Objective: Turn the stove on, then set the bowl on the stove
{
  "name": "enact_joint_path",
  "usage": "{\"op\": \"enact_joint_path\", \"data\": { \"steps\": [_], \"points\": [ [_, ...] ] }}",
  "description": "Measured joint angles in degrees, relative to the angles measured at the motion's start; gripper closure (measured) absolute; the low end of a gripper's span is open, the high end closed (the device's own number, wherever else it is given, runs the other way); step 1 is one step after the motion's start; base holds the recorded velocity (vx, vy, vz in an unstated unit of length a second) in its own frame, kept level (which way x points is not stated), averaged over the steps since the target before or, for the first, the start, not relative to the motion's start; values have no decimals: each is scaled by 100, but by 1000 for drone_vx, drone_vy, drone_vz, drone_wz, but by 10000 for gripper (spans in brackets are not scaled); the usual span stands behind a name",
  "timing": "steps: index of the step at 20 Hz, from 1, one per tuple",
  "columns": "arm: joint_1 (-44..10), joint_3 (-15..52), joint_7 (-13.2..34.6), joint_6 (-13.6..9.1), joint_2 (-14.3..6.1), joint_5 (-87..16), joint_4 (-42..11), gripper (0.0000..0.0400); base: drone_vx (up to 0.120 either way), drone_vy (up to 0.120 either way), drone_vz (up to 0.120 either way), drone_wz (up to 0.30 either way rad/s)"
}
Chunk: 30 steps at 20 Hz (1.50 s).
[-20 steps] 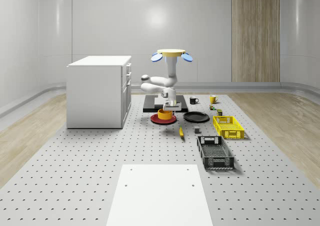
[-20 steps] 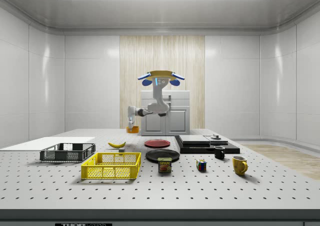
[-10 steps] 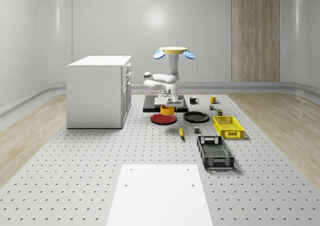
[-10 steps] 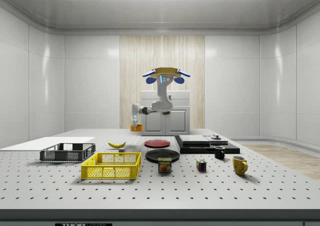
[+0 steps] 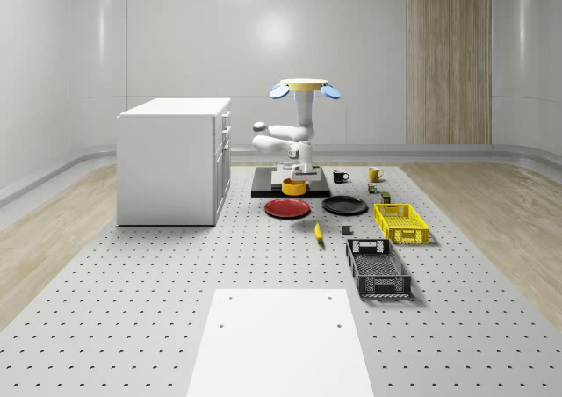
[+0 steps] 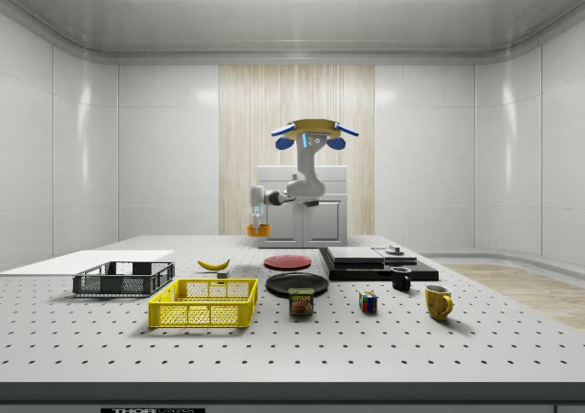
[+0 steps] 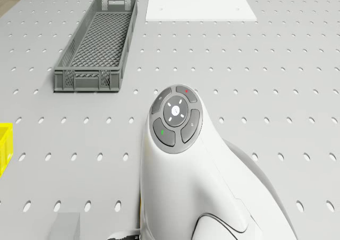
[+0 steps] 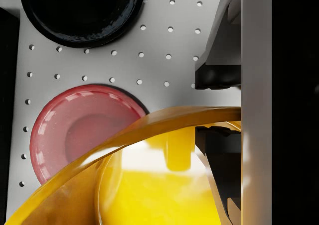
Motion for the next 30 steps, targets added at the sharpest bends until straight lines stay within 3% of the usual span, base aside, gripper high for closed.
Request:
{"op": "enact_joint_path", "data": {
  "steps": [30],
  "points": [
    [6,-3,-14,-23,24,-10,-1,292,-120,-7,0,0]
  ]
}}
